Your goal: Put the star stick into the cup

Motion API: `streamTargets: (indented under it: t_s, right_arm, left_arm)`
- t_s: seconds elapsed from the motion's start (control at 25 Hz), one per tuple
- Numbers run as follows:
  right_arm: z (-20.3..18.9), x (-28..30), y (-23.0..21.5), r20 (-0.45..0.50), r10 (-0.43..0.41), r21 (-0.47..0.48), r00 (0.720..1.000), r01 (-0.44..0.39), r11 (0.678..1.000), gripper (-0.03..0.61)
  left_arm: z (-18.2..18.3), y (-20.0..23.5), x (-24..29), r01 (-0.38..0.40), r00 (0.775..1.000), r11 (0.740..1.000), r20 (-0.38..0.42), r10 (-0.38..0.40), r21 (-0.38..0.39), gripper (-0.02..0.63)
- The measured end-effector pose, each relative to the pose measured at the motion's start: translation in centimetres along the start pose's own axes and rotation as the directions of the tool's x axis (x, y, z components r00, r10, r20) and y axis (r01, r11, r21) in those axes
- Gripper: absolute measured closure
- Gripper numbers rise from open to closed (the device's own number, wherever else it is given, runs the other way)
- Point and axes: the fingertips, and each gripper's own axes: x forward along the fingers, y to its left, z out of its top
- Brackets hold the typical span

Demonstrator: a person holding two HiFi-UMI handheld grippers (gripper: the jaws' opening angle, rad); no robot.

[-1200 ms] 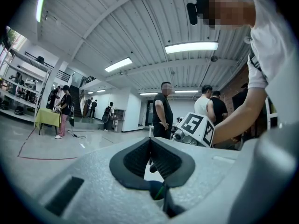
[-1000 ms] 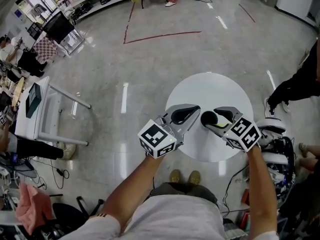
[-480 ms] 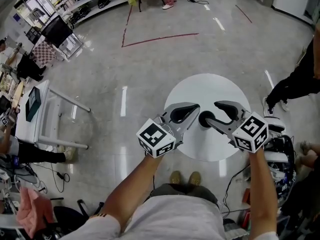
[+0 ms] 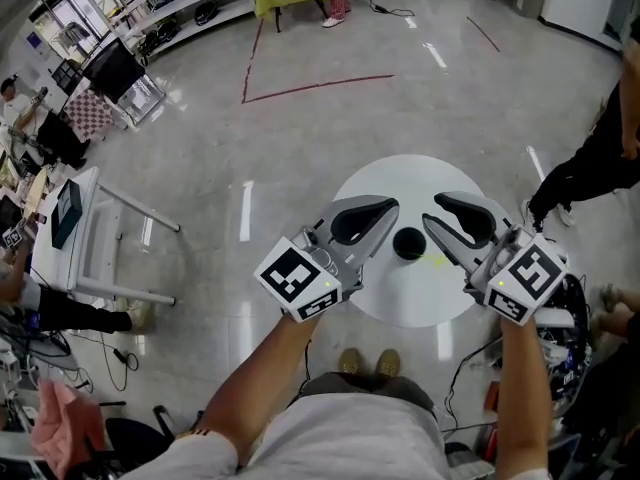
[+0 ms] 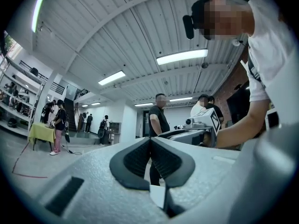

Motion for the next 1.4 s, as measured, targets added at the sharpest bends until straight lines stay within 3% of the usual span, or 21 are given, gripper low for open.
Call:
streamTargets:
  t_s: [0.2, 0.4, 0.96, 1.4]
  right_arm:
    - [2.3, -1.2, 0.5, 0.063, -0.028, -0.034, 0.998, 0.030, 0.999, 0.516]
    - [4.0, -2.3, 0.7, 0.114, -0.053, -0.044, 0.992, 0.058, 0.997, 0.543]
    - [6.9, -4.0, 3.6, 0.189, -0.072, -0.069, 0.979, 0.086, 0.994, 0.566]
    - [6.7, -3.8, 4.6, 0.172, -0.062, -0.085, 0.983, 0.078, 0.993, 0.568]
  left_arm:
    - [2.7, -1.1, 0.3, 0.022, 0.999, 0.999, 0.038, -0.023, 0.030, 0.600]
    - [4.2, -2.1, 0.5, 0.038, 0.997, 0.998, 0.060, -0.041, 0.047, 0.600]
    - [6.7, -4.6, -0.8, 0.047, 0.993, 0.997, 0.109, -0.054, 0.060, 0.599]
    - [7.2, -5.5, -1.3, 0.050, 0.991, 0.997, 0.118, -0.057, 0.065, 0.599]
